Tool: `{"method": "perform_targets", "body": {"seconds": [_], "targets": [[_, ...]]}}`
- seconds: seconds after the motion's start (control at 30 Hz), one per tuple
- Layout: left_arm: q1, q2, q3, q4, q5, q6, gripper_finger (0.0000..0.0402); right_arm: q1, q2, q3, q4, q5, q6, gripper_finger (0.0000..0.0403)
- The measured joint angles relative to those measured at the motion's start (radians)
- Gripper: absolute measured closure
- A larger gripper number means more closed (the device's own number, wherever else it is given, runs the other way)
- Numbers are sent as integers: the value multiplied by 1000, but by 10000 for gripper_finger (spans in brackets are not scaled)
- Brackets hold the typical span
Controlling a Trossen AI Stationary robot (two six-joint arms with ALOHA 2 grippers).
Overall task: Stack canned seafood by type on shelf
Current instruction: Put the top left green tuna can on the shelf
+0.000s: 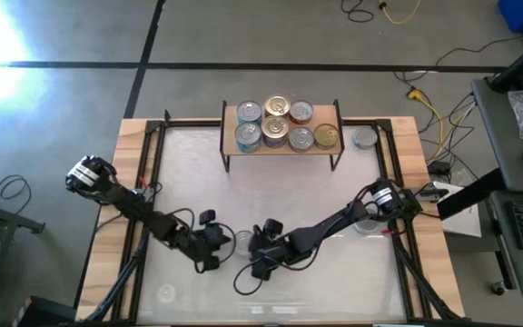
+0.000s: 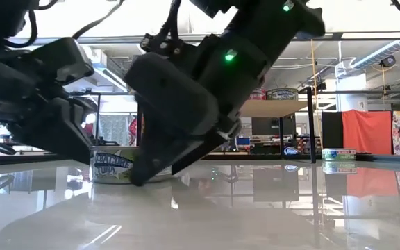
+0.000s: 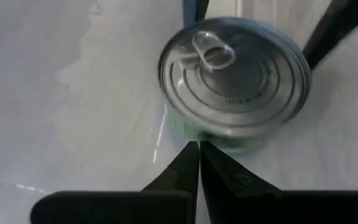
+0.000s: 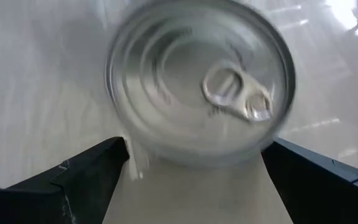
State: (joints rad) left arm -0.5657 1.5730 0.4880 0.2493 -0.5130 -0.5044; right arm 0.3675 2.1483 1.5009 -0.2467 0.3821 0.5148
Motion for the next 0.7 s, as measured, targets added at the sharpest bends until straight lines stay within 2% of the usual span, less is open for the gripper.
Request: {"method": "perform_targets", "body": {"seconds": [0.13, 0.33, 0.7], "targets": [[10, 59, 21, 61, 1, 37, 401, -14, 2, -2, 28, 0, -1, 32], [9, 139, 74, 48, -23, 51, 401, -41, 1, -6, 46, -1, -12, 31], [9, 146, 101, 23, -33, 49, 401, -51, 0, -6, 43, -27, -83, 31]]}}
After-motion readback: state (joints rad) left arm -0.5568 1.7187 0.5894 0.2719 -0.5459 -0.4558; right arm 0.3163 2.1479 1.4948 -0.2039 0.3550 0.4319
